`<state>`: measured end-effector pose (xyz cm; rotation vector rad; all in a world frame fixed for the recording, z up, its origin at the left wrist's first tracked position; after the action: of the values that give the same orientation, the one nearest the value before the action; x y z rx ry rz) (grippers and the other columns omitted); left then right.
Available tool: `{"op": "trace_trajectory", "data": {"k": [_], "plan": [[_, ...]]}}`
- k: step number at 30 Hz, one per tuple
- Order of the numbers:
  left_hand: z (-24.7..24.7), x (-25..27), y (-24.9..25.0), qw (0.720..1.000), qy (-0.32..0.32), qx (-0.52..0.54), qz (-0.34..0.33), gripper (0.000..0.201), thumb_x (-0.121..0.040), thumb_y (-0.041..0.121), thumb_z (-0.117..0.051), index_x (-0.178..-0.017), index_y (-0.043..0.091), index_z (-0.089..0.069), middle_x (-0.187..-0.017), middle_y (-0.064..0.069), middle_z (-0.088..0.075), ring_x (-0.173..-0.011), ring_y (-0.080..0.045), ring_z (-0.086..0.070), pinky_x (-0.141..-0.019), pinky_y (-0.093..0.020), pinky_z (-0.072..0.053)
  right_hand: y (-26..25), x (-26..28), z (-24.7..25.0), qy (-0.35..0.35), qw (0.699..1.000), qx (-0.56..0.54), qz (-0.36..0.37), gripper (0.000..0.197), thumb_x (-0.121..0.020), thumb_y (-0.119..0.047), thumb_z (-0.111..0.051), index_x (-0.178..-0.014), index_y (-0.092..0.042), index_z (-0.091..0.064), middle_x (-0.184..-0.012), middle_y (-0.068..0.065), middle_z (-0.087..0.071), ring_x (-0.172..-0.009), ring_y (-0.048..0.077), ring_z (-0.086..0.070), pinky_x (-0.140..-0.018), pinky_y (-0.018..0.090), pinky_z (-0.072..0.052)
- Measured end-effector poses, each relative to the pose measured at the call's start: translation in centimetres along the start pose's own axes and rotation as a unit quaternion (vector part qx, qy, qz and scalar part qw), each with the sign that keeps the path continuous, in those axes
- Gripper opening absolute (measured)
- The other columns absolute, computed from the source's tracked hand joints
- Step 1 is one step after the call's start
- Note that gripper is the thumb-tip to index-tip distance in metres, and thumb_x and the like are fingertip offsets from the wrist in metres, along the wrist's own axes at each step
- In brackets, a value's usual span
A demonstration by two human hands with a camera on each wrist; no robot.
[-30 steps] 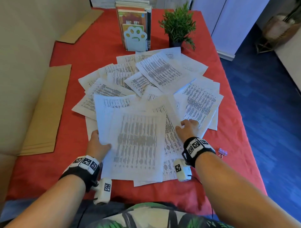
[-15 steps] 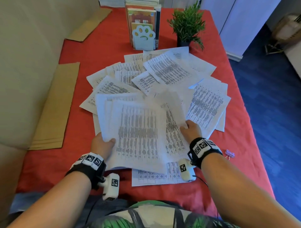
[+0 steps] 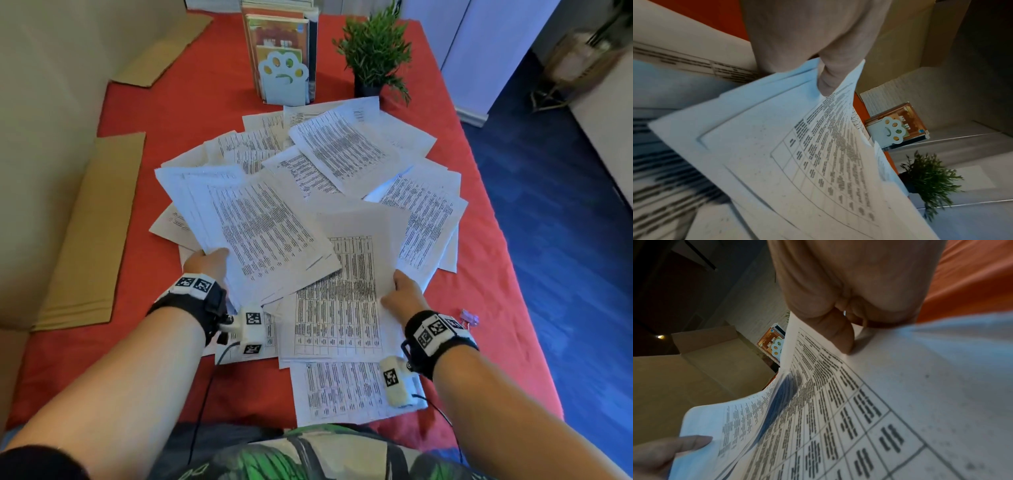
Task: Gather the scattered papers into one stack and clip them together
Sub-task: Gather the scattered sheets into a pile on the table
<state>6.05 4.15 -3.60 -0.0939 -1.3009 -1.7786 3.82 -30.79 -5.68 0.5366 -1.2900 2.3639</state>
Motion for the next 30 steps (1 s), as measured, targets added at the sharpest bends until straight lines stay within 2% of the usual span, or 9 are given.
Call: {"op": "trace_trajectory", "data": {"k": [3,6,11,14,18,22,24,26,30], "plan": [[-0.3,-0.6,0.4,0.999,-0.006,-0.05,-0.008,0.015,-0.091,0.021,-0.055,-0.102,0.011,-0.053,-0.086,-0.01,-0.051,-0.085,-0.028,-0.046,-0.076,-0.033,-0.038,0.0,0.1,0.1,-0.011,1.0,-0.005,-0.008,0.029,-0.076,0.011,-0.041,-0.098,-0.002,-0.056,-0.097,0.025,-0.063,-0.09,0.04,-0.064,-0.08,0.051,-0.055],[0.2,-1.1,0.1,0.998,0.031,-0.055,-0.014,0.012,-0.086,0.013,-0.055,-0.094,0.004,-0.054,-0.097,-0.012,-0.052,-0.087,-0.031,-0.052,-0.076,-0.034,-0.041,0.0,0.0,1.1,0.006,1.0,-0.027,0.004,0.023,-0.079,0.008,-0.044,-0.091,-0.005,-0.058,-0.084,0.017,-0.063,-0.075,0.031,-0.062,-0.071,0.037,-0.053],[2.3,-0.9,-1.5,0.995,0.09,0.025,-0.023,0.077,-0.077,0.004,-0.059,-0.145,0.015,-0.022,-0.135,-0.015,-0.05,-0.118,-0.033,-0.054,-0.1,-0.047,-0.045,0.9,-1.4,3.2,0.047,0.996,-0.074,-0.031,0.019,-0.074,0.011,-0.045,-0.076,-0.007,-0.051,-0.079,0.016,-0.054,-0.074,0.025,-0.055,-0.069,0.038,-0.047],[4.2,-0.3,-3.1,0.998,0.057,-0.016,-0.015,0.096,-0.079,0.003,-0.063,-0.151,0.022,-0.003,-0.144,-0.017,-0.043,-0.125,-0.036,-0.05,-0.103,-0.049,-0.041,0.7,-2.4,4.1,0.084,0.992,-0.082,-0.046,0.023,-0.074,0.013,-0.045,-0.067,-0.01,-0.044,-0.075,0.014,-0.048,-0.075,0.022,-0.049,-0.069,0.035,-0.04],[6.1,0.5,-5.1,0.995,0.038,-0.078,-0.044,0.048,-0.083,0.001,-0.055,-0.131,0.001,-0.045,-0.127,-0.022,-0.058,-0.111,-0.039,-0.057,-0.089,-0.043,-0.047,-0.4,-3.4,4.9,0.11,0.991,-0.067,-0.048,0.021,-0.074,0.014,-0.049,-0.072,-0.007,-0.049,-0.079,0.016,-0.052,-0.077,0.022,-0.05,-0.069,0.033,-0.042],[7.7,1.6,-5.5,0.988,0.074,-0.097,-0.092,0.036,-0.086,-0.006,-0.05,-0.122,-0.004,-0.049,-0.12,-0.025,-0.059,-0.108,-0.04,-0.058,-0.083,-0.038,-0.042,-2.4,-3.4,4.2,0.055,0.992,-0.113,-0.028,0.034,-0.071,0.011,-0.06,-0.07,-0.021,-0.049,-0.074,0.001,-0.053,-0.064,0.014,-0.051,-0.068,0.029,-0.048],[7.9,2.1,-5.3,0.987,0.074,-0.091,-0.107,0.035,-0.087,-0.005,-0.05,-0.121,-0.001,-0.051,-0.117,-0.022,-0.06,-0.107,-0.038,-0.059,-0.082,-0.035,-0.041,-3.5,-2.9,3.0,0.045,0.991,-0.122,-0.017,0.031,-0.059,0.011,-0.062,-0.064,-0.015,-0.048,-0.064,0.004,-0.049,-0.058,0.016,-0.045,-0.055,0.024,-0.044],[7.5,2.2,-5.3,0.989,0.047,-0.087,-0.109,0.037,-0.087,-0.001,-0.051,-0.124,0.003,-0.051,-0.115,-0.015,-0.06,-0.107,-0.034,-0.059,-0.087,-0.035,-0.044,-4.5,-2.3,1.4,0.02,0.995,-0.099,0.012,0.031,-0.063,0.017,-0.056,-0.065,-0.012,-0.047,-0.063,0.005,-0.045,-0.058,0.018,-0.042,-0.052,0.027,-0.035],[5.4,2.2,-5.8,0.995,-0.047,-0.058,-0.068,0.043,-0.085,0.003,-0.051,-0.128,0.011,-0.047,-0.12,-0.012,-0.059,-0.106,-0.032,-0.058,-0.095,-0.047,-0.048,-5.3,-1.2,-3.0,-0.037,0.998,-0.028,0.053,0.04,-0.074,0.01,-0.052,-0.108,-0.01,-0.057,-0.092,0.01,-0.062,-0.083,0.026,-0.061,-0.072,0.034,-0.05]]}}
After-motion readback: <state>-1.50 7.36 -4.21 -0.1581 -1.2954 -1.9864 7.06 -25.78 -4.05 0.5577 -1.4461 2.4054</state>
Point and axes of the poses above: each hand's wrist, its own x-axis away from the middle knuckle, its own z-axis out of the back of the hand, y = z × x, the point moved 3 cm from there along -x, towards the middle knuckle
